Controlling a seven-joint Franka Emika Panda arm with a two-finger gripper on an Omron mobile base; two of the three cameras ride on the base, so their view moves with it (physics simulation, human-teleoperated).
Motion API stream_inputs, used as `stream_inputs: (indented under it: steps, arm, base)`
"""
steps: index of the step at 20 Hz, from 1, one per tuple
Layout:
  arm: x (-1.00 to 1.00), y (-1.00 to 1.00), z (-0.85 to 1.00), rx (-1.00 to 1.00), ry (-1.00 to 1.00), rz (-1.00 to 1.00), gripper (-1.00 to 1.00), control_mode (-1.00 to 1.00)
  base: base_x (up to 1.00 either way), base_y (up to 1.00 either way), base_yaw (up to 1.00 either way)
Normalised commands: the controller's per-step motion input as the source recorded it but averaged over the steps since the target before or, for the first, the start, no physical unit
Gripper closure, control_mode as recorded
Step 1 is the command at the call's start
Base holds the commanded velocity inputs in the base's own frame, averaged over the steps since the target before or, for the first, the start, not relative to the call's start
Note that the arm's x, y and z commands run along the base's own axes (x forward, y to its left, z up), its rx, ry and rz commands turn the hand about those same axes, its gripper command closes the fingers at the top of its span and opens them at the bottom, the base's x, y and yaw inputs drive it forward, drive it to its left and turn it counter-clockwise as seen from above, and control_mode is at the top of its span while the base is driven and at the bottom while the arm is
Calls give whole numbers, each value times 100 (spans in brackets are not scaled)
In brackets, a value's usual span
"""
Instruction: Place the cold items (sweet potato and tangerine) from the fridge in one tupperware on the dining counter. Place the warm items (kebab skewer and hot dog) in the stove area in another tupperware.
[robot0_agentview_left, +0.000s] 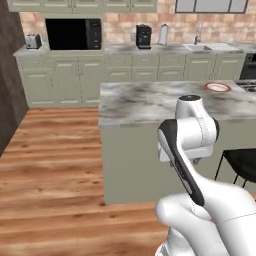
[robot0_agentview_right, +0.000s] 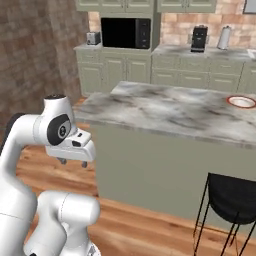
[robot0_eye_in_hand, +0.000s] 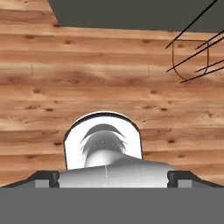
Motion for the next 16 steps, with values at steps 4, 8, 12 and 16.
stream_inputs:
  steps: [4, 8, 12, 16]
  arm:
    - [0, 0, 0, 0, 0, 0, -100, 100]
    - [0, 0, 0, 0, 0, 0, -100, 100]
    - [0, 0, 0, 0, 0, 0, -100, 100]
    - [0, 0, 0, 0, 0, 0, -100, 100]
  base:
    - [6, 100, 18]
    - [30, 100, 10]
    - [60, 100, 1]
    - [82, 100, -7]
